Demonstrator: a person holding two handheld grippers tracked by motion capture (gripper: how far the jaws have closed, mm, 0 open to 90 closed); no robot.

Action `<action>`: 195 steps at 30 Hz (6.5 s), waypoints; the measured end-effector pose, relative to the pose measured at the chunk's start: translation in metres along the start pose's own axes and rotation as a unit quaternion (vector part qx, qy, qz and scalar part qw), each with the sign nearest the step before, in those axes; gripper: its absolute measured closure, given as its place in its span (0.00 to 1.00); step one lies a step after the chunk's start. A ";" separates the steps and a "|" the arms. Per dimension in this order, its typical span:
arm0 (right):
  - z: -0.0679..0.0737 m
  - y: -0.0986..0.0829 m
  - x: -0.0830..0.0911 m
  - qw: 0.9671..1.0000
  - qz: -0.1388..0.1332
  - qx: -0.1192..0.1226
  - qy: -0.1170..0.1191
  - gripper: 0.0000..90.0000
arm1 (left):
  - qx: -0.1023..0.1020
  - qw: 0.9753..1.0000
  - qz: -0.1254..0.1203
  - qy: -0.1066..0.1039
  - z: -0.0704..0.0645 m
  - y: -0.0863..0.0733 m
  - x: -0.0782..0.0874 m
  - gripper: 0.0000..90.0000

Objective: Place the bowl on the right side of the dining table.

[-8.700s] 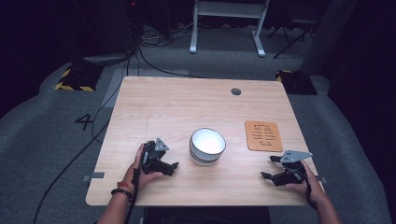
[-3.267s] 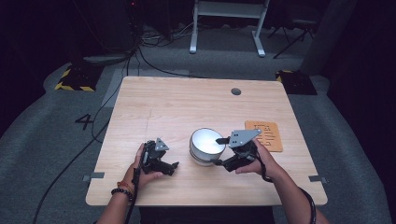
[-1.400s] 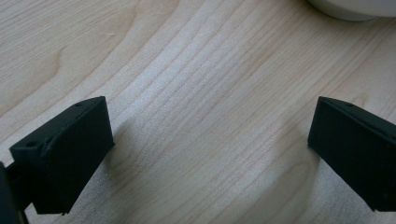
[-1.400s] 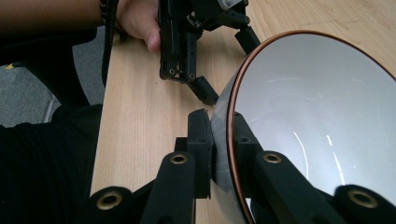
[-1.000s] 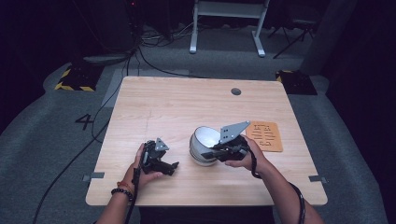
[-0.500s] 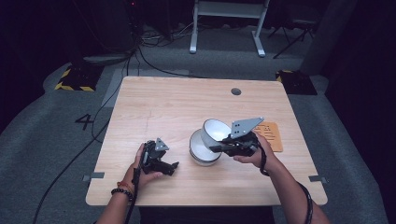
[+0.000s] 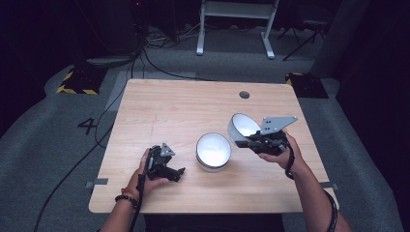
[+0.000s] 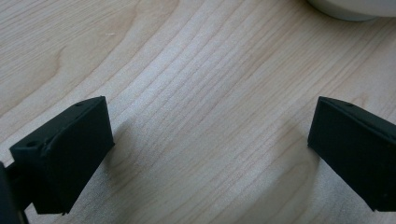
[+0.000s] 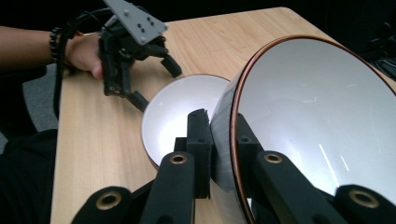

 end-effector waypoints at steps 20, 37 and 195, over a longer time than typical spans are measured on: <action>-0.049 -0.054 0.030 0.995 0.023 -0.059 -0.079 0.92 | 0.000 1.000 0.000 0.000 0.000 0.000 0.000 0.00; -0.069 -0.079 0.035 0.990 0.042 -0.085 -0.107 0.92 | 0.000 1.000 0.000 0.000 0.000 0.000 0.000 0.00; -0.046 -0.140 0.049 0.970 0.114 -0.111 -0.183 0.26 | 0.001 1.000 0.003 0.000 0.000 0.000 0.000 0.00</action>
Point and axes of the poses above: each handheld gripper's, and its own axes: x roughly backward along the jaws, y roughly out of its top, z roughly to its left, the point moved 8 cm from there along -x, roughly forward along the jaws, and after that the axes turned 12 degrees about z, right-handed, at the moved point
